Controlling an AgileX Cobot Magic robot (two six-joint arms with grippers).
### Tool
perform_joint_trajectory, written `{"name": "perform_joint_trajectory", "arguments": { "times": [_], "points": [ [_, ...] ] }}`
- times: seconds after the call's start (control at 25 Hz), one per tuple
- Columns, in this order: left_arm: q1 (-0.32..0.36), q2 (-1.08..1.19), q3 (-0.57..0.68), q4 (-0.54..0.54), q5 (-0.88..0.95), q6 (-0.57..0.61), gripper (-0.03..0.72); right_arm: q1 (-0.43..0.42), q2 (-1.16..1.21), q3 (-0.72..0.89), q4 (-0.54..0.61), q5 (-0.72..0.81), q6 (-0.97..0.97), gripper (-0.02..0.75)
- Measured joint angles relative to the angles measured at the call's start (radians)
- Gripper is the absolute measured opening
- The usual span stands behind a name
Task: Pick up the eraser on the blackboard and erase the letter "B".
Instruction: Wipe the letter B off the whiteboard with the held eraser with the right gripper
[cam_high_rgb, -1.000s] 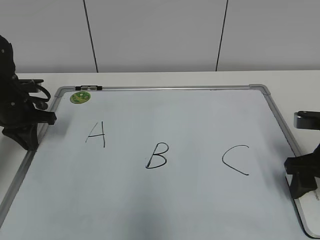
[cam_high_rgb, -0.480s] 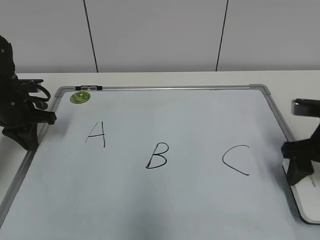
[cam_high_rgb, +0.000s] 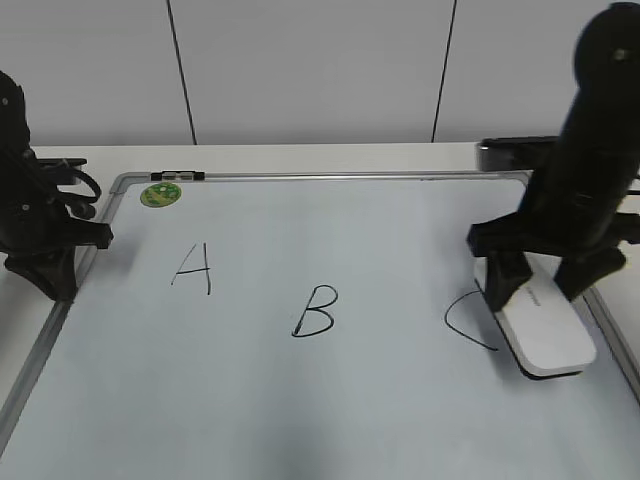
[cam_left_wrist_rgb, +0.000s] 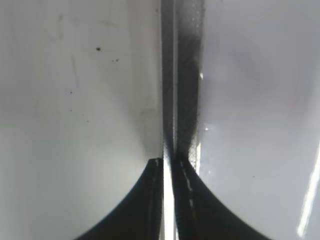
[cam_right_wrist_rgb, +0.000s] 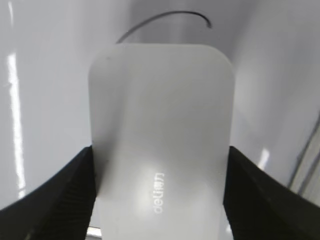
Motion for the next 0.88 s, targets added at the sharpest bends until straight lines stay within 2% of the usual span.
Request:
{"name": "perform_joint_trajectory", "arguments": {
  "times": [0.2,0.36,0.64,0.88],
  "points": [
    [0.0,0.0,0.0,0.0,0.0,0.0,0.032,0.12,0.127,-0.174,-0.012,0.054,0.0,0.519],
    [0.0,0.0,0.0,0.0,0.0,0.0,0.032,0.175,0.23,-0.315,-0.014,0.094,0.0,0.519],
    [0.0,0.0,0.0,0.0,0.0,0.0,0.032,0.226,0.381,-0.499,-0.016,0.101,0.0,0.519],
    [0.0,0.0,0.0,0.0,0.0,0.0,0.032,0.232,0.471,-0.597,-0.016,0.103,0.0,0.519]
  ]
}}
